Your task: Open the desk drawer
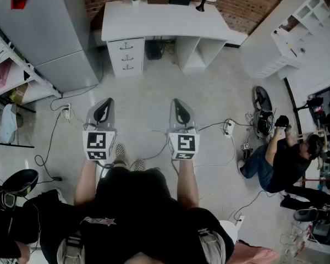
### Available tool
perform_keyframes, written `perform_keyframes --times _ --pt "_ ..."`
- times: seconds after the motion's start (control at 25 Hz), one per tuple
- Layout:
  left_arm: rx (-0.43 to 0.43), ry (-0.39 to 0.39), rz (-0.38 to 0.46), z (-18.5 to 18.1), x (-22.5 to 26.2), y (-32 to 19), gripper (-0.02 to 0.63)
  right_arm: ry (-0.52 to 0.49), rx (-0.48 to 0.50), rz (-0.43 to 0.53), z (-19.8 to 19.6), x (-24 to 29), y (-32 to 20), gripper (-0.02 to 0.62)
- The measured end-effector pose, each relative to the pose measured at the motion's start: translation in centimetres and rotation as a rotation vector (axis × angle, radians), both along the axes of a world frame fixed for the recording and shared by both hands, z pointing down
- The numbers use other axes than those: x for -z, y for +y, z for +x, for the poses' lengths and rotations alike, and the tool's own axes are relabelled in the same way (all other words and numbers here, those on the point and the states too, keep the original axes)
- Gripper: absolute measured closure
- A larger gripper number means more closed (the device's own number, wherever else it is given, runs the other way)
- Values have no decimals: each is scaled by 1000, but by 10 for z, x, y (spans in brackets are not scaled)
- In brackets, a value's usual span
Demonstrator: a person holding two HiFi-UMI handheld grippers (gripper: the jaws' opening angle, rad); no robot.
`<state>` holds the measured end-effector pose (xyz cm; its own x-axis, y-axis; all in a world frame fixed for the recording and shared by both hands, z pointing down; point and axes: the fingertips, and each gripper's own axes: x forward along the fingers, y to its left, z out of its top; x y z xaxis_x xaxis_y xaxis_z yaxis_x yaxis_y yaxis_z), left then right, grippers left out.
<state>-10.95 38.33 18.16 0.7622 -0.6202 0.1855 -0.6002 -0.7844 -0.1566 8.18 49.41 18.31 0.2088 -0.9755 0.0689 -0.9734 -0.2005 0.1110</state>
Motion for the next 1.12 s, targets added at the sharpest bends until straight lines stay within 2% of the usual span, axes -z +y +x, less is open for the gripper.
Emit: perform_keyframes --times 0.28,0.52,0.88,1.12 --pt "-17 -6 -3 17 0 -4 595 7 -21 -23 12 -6 1 592" --pt "-35 -20 -24 47 -12 -23 595 0 -45 -43 40 -15 -17 592" --pt "-42 -26 -64 112 -29 -99 595 -4 -34 -85 93 -34 -92 592" --pt "-31 -28 -82 154 -32 -160 595 3 -16 -92 134 -26 -158 592"
